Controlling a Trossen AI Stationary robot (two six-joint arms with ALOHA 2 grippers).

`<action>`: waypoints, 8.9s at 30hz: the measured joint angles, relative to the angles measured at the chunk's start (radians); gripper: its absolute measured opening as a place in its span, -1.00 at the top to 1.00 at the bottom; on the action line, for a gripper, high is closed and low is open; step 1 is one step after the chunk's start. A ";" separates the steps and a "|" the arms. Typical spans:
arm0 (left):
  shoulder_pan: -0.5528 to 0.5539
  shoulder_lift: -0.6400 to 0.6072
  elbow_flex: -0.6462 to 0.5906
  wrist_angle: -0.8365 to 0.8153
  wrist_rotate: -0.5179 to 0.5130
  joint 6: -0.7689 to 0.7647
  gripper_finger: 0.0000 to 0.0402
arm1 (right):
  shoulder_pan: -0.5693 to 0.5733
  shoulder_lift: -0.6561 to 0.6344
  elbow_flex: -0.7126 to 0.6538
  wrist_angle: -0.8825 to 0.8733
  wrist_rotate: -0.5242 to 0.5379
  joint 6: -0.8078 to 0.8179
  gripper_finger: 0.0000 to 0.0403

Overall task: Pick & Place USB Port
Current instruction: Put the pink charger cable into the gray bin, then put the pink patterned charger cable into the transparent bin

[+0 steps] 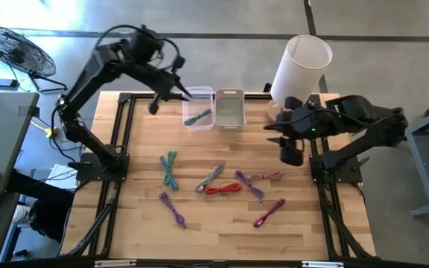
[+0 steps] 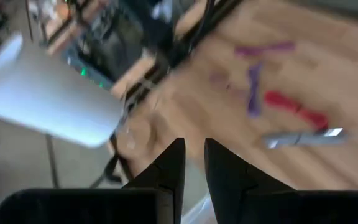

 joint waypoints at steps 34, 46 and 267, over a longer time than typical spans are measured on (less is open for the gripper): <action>-0.596 -0.017 -0.047 -0.252 -0.271 -0.578 0.71 | 0.000 0.035 -0.766 0.174 -0.285 -0.081 -0.05; -0.642 -0.017 -0.047 -0.136 -0.384 -0.629 0.71 | 0.000 0.035 -1.010 0.464 -0.281 -0.093 -0.05; -0.772 -0.154 -0.046 -0.175 -0.592 -0.856 0.71 | 0.441 0.385 -0.459 0.220 -0.324 -0.055 0.25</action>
